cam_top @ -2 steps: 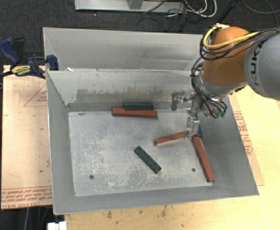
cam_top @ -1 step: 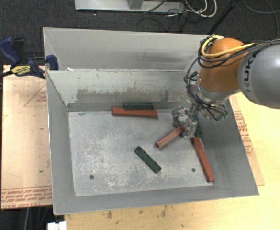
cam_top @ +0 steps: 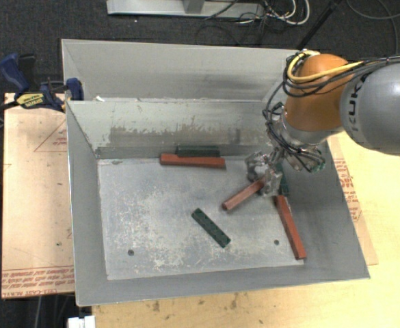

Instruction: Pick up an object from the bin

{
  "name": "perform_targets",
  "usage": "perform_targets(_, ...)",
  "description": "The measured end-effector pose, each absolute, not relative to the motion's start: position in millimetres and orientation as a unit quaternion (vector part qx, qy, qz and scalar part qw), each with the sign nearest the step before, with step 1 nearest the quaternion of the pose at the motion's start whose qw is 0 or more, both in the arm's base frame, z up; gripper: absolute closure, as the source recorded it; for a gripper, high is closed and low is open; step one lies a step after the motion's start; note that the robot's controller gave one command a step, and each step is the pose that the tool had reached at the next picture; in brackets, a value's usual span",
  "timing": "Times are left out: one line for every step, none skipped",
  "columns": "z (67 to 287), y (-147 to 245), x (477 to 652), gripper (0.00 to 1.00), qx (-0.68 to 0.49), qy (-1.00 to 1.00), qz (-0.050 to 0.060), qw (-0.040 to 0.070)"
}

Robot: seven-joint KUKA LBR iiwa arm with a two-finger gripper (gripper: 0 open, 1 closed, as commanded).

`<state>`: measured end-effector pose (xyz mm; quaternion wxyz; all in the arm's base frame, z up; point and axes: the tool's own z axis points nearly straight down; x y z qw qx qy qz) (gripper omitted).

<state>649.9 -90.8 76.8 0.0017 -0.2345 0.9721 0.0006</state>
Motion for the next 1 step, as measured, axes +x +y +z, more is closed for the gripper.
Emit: perform_targets(233.4, -75.1, 640.3, 1.0, -0.236, 0.972, 0.0, 0.003)
